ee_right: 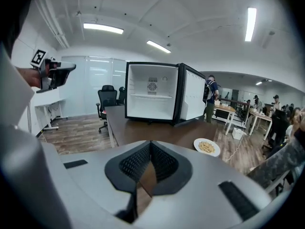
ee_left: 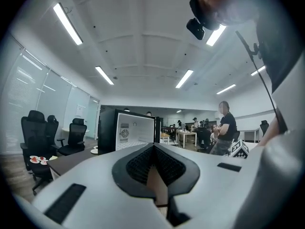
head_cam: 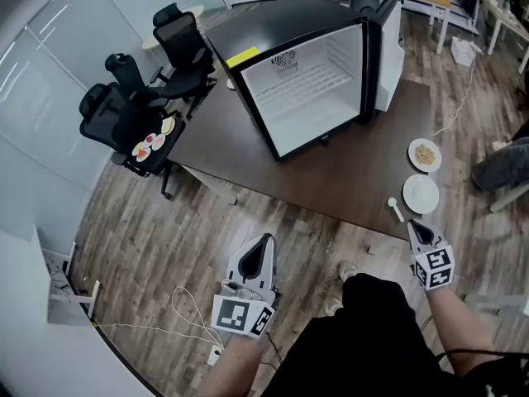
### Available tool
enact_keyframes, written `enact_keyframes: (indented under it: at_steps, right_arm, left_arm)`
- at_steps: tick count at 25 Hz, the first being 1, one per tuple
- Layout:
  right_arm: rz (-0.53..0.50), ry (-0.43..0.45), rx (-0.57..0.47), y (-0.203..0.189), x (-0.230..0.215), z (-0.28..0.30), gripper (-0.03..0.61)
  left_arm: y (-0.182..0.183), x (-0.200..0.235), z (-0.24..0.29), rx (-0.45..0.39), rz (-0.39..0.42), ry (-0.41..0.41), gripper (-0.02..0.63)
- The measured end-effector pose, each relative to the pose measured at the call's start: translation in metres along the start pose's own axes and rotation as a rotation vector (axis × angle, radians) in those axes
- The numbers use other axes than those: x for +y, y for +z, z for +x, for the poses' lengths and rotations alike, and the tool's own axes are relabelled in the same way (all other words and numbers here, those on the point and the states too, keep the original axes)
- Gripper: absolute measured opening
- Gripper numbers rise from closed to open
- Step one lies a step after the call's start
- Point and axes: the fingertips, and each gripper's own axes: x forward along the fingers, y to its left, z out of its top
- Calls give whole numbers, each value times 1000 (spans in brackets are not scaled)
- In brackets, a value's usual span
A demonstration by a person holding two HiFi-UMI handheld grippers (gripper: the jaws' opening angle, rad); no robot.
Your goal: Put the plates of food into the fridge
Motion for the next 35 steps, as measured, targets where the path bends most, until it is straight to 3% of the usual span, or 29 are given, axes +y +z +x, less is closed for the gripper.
enact_keyframes:
  at_steps: [8, 13, 21, 33, 35]
  right_arm:
    - [37, -26, 83, -37, -18, 50, 13]
    - [42, -18, 169, -71, -31, 85, 124]
    - [59, -12, 260, -109, -39, 118, 129]
    - [67, 13, 336, -131, -47, 141, 127]
    - [62, 13, 339, -128, -46, 141, 101]
  left_arm:
    - [-12, 26, 36, 57, 19, -25, 3]
    - [-20, 40, 46, 111, 54, -18, 3]
    - [-41, 56, 74, 184, 37, -14, 3]
    - [-36, 66, 119, 174, 51, -30, 3]
    - [-36, 69, 121, 171, 41, -21, 3]
